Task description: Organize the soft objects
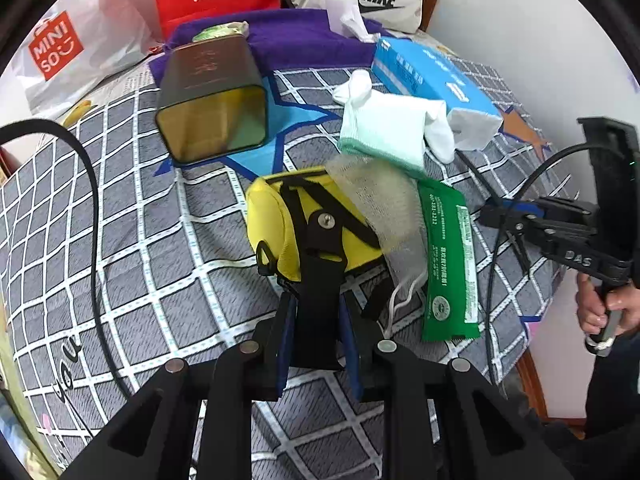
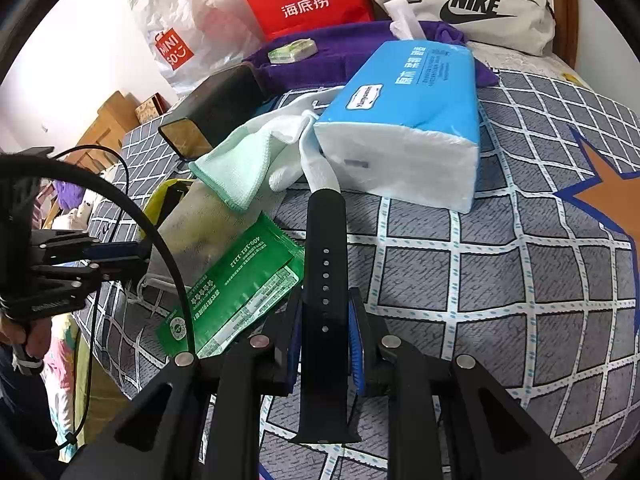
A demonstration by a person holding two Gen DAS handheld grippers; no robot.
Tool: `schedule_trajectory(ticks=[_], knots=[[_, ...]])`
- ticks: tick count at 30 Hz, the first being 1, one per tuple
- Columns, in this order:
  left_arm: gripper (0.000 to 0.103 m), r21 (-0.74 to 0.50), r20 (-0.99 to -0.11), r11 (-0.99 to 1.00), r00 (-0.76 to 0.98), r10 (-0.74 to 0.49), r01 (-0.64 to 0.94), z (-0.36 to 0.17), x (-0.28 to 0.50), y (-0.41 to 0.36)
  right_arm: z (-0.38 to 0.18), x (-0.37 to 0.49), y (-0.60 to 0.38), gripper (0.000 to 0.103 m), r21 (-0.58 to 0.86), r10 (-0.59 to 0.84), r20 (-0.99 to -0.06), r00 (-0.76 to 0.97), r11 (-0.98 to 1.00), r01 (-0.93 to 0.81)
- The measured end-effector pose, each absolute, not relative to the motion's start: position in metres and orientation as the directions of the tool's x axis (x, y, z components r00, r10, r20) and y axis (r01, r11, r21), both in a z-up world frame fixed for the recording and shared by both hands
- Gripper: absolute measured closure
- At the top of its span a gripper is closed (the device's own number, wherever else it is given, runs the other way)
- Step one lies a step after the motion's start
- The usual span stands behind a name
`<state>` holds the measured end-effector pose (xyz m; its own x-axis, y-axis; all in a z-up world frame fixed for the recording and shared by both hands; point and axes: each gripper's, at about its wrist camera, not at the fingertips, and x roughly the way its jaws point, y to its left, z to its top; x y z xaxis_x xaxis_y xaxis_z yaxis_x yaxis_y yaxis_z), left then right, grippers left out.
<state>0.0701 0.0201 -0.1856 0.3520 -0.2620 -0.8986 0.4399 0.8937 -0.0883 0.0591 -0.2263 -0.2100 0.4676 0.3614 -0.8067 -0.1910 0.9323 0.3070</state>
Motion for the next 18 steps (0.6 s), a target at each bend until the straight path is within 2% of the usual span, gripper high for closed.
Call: schedule_trajectory(ticks=[4,10,18], knots=[[0.081,-0.16,-0.892,0.895,0.326,-0.312,0.417,-0.185,0.069,0.035,-0.21,0.06,-0.224,0.082,0.309,0.365,-0.806,0.467,0.931,-0.195],[0.081,-0.153,-0.89,0.898,0.336,-0.307,0.413,-0.185,0.065,0.042,-0.21,0.061,-0.222,0.082,0.308,0.366,-0.806,0.465,0.93,-0.198],[0.079,-0.078,-0.911,0.89,0.33,-0.246,0.449,-0.19,0.073,0.015,-0.21,0.062,-0.222,0.082,0.305,0.366,-0.808,0.462,0.93,-0.205]])
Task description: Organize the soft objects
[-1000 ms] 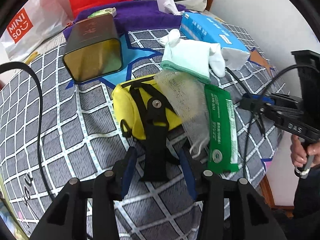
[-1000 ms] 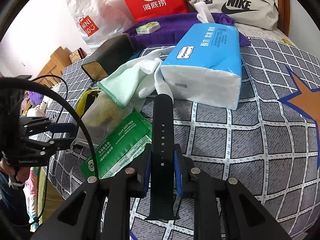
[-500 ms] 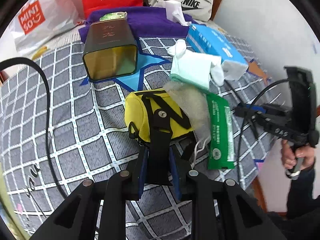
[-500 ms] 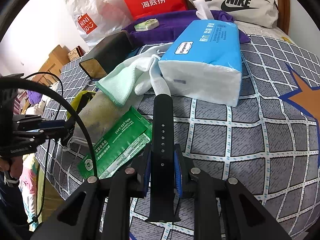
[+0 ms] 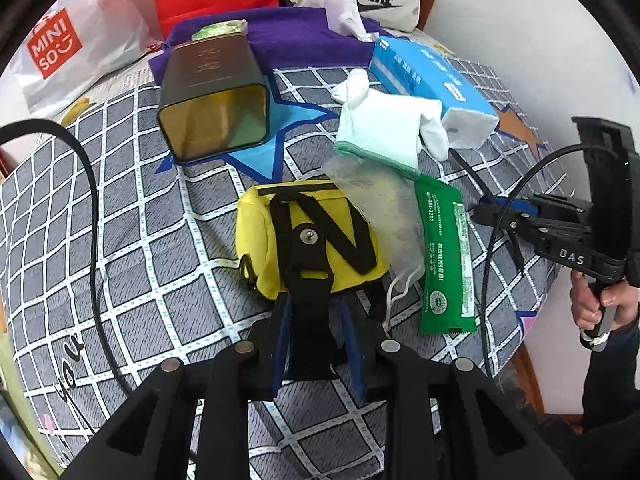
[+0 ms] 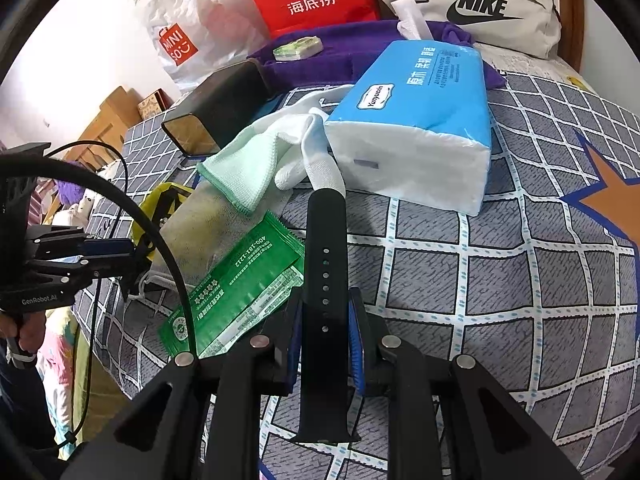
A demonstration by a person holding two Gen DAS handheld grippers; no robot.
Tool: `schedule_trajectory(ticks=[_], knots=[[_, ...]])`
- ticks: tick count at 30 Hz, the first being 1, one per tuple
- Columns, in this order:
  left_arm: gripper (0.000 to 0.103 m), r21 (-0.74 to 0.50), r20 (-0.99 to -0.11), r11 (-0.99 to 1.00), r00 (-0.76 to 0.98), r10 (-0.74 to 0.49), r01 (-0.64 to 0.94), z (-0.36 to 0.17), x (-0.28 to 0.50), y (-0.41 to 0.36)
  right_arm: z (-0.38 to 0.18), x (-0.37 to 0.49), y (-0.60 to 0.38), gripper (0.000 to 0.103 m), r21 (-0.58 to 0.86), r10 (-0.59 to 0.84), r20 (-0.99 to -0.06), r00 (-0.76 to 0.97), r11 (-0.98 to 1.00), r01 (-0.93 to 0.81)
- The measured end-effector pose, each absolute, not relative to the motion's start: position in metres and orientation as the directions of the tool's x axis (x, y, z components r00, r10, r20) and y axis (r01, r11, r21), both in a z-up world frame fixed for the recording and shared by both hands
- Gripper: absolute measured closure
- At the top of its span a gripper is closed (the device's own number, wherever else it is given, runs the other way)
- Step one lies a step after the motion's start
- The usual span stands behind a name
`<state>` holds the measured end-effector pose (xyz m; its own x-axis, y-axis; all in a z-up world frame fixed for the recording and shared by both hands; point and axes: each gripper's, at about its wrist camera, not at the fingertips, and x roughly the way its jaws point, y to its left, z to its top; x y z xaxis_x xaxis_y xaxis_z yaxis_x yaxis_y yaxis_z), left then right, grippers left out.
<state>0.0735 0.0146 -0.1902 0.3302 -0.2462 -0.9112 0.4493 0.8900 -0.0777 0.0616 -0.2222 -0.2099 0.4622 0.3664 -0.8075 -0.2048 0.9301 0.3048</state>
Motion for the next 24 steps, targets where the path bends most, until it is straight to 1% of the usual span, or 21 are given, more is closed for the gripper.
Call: schedule_trajectory(ticks=[8,12,15,17,22,24], knots=[[0.077,0.018,-0.923,0.893,0.35,-0.158,0.449,-0.198,0.075,0.003,-0.211,0.062,-0.223,0.082,0.311,0.373,-0.805,0.461,0.928,-0.207],[0.077,0.011,-0.926,0.906,0.347,-0.151,0.423,-0.202,0.084,0.001,-0.212,0.062,-0.223,0.082,0.314,0.376,-0.804,0.462,0.927,-0.207],[0.08,0.053,-0.919,0.902,0.374,-0.124,0.428,-0.203,0.085,-0.004,-0.211,0.061,-0.223,0.082,0.313,0.377,-0.802,0.462,0.926,-0.212],[0.08,0.041,-0.919,0.905,0.371,-0.131,0.423,-0.201,0.086,-0.004,-0.211,0.059,-0.224,0.082,0.316,0.379,-0.801,0.463,0.925,-0.212],[0.08,-0.072,-0.901,0.91,0.364,-0.236,0.409,-0.178,0.079,0.011,-0.21,0.056,-0.228,0.082,0.324,0.383,-0.798,0.465,0.924,-0.204],[0.08,-0.087,-0.895,0.91,0.369,-0.249,0.405,-0.173,0.078,0.014,-0.208,0.056,-0.229,0.082,0.326,0.388,-0.796,0.464,0.922,-0.21]])
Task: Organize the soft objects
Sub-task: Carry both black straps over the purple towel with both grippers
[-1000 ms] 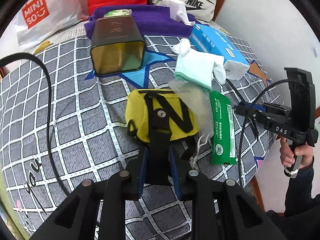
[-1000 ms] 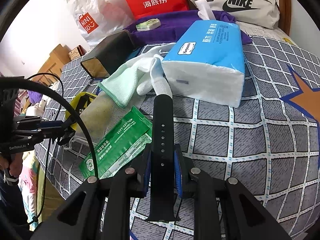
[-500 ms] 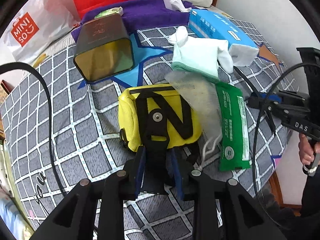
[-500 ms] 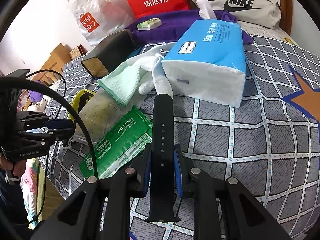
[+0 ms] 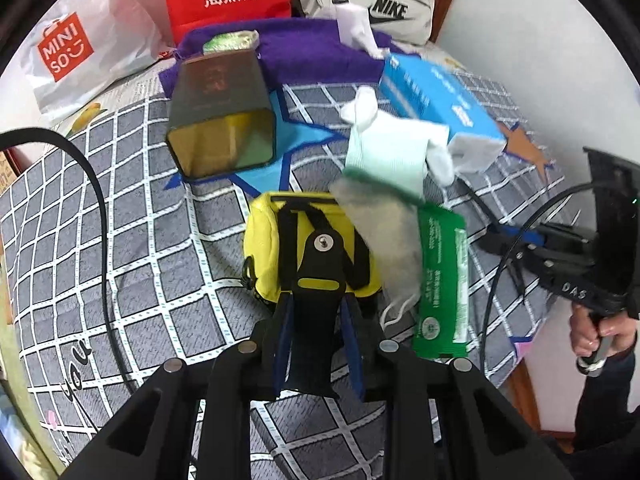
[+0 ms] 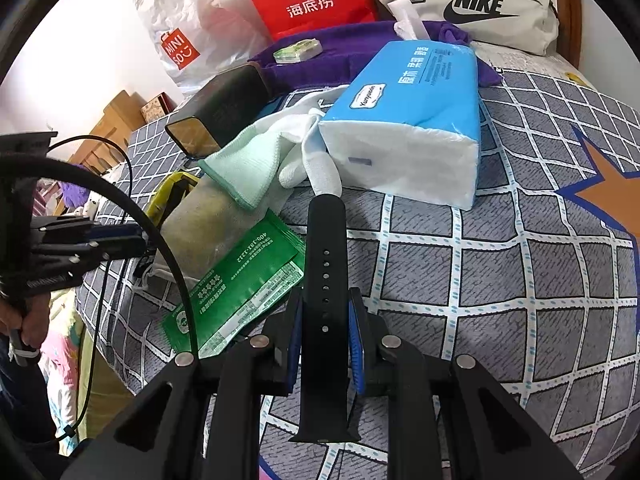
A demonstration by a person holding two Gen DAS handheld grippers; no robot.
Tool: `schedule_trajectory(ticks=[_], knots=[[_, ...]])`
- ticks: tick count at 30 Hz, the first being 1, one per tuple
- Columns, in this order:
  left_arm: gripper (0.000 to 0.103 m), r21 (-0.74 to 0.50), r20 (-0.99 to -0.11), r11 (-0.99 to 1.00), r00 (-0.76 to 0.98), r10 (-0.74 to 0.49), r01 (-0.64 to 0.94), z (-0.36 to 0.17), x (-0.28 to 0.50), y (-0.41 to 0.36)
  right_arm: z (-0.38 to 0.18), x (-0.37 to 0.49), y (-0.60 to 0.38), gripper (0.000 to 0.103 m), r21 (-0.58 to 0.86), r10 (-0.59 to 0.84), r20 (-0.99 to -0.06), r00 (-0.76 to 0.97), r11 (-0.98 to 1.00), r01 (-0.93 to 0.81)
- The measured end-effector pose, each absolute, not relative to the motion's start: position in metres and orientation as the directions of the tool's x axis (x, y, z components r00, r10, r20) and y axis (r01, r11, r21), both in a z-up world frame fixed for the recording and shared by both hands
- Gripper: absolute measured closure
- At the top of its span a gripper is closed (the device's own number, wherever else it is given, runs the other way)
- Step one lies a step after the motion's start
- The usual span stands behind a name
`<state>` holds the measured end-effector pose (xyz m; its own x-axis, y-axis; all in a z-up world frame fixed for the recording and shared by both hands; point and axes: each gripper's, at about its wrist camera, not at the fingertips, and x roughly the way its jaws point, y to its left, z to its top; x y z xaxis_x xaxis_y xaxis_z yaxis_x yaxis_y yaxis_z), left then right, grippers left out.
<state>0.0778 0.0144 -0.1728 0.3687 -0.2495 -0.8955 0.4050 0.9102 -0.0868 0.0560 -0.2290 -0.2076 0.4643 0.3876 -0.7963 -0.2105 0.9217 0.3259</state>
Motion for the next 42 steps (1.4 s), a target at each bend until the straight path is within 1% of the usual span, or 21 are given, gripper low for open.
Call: schedule_trajectory(ticks=[6,13,20,35,42], knots=[[0.08,-0.119,-0.876,0.924,0.4,-0.27,0.365,-0.157,0.083,0.027,-0.193,0.057,-0.228,0.082,0.316,0.39,-0.79,0.473,0.92,-0.231],[0.08,-0.138,-0.863,0.938,0.426,-0.271,0.317,-0.147,0.1,0.04,-0.162,0.061,-0.223,0.082,0.281,0.383,-0.772,0.507,0.922,-0.268],[0.08,-0.156,-0.848,0.941,0.448,-0.283,0.3,-0.133,0.114,0.044,-0.141,0.072,-0.223,0.082,0.253,0.37,-0.767,0.525,0.925,-0.283],[0.08,-0.185,-0.827,0.945,0.476,-0.297,0.27,-0.112,0.165,0.045,-0.105,0.125,-0.231,0.082,0.22,0.339,-0.749,0.569,0.938,-0.268],[0.08,-0.201,-0.821,0.941,0.477,-0.313,0.272,-0.106,0.19,0.045,-0.101,0.153,-0.228,0.082,0.211,0.332,-0.756,0.564,0.939,-0.27]])
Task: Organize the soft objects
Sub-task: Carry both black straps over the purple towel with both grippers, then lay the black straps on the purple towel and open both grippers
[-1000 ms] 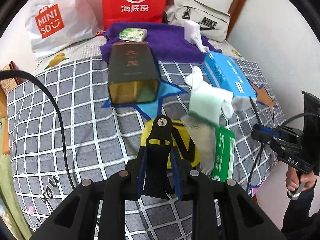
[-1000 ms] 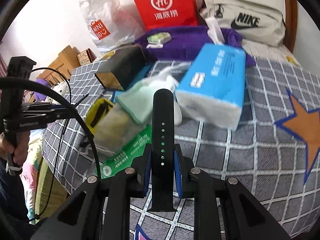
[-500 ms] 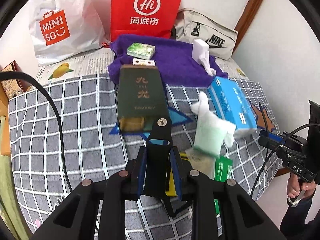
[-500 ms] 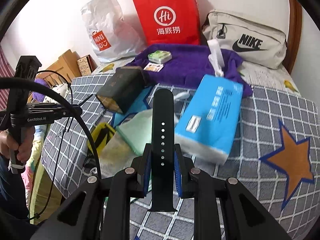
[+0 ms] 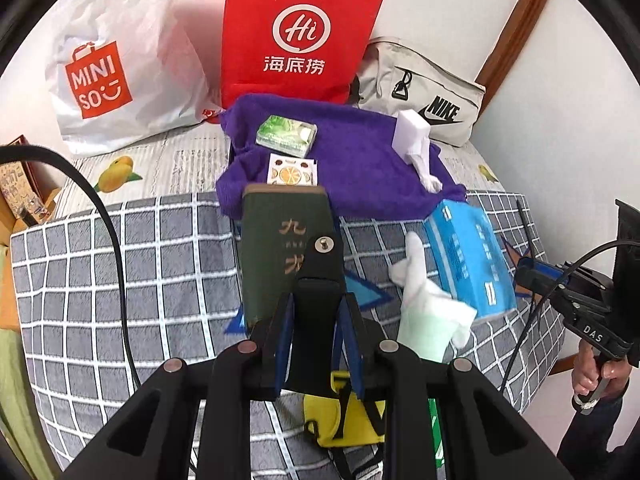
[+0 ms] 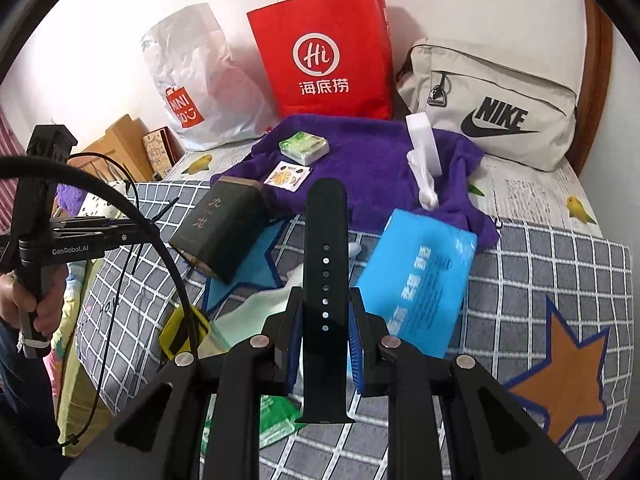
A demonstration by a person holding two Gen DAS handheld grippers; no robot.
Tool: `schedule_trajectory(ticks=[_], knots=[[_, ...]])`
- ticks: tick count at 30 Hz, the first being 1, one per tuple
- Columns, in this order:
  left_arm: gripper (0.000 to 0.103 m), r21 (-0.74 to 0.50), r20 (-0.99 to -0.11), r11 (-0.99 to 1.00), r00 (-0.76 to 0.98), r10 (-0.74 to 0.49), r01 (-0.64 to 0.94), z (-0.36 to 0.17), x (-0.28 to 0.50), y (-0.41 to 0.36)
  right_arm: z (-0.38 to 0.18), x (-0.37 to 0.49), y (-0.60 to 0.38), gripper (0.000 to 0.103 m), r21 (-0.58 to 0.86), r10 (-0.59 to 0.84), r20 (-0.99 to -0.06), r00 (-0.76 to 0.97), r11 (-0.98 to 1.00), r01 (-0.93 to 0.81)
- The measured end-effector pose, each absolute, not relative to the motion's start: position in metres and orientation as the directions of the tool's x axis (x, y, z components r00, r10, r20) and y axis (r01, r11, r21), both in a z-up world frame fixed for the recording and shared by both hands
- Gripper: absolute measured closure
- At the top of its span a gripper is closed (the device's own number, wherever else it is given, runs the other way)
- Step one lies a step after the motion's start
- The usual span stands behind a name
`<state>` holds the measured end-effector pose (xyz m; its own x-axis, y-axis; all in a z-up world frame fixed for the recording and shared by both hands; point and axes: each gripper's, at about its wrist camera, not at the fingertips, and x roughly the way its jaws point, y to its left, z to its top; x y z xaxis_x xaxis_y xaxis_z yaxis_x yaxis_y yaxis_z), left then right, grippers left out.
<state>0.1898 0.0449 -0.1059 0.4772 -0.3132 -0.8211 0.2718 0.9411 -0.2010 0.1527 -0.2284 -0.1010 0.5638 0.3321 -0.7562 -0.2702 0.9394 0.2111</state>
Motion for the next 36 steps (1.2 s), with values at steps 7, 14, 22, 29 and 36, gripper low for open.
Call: schedule_trajectory(ticks=[7,14,22,29,36], knots=[[0.08,-0.217,-0.814,0.937,0.48,-0.327,0.272,-0.102,0.217,0.047,-0.097,0.181,-0.225,0.082,0.188,0.311,-0.765,0.564,0.946,-0.265],[0.08,-0.271,-0.81,0.926,0.458,-0.368,0.265,-0.106,0.248,0.049,-0.089,0.212,-0.218,0.082,0.172,0.299,-0.764,0.572,0.949,-0.266],[0.08,-0.288,-0.805,0.925,0.462,-0.373,0.247,-0.105,0.285,0.05,-0.087,0.259,-0.219,0.082,0.152,0.276,-0.771,0.574,0.955,-0.255],[0.08,-0.276,-0.815,0.936,0.463,-0.349,0.219,-0.114,0.314,0.049,-0.096,0.296,-0.222,0.082,0.141,0.255,-0.788,0.561,0.961,-0.238],[0.08,-0.286,-0.827,0.937,0.443,-0.347,0.199,-0.127,0.343,0.045,-0.107,0.326,-0.215,0.082,0.126,0.246,-0.805,0.54,0.96,-0.25]])
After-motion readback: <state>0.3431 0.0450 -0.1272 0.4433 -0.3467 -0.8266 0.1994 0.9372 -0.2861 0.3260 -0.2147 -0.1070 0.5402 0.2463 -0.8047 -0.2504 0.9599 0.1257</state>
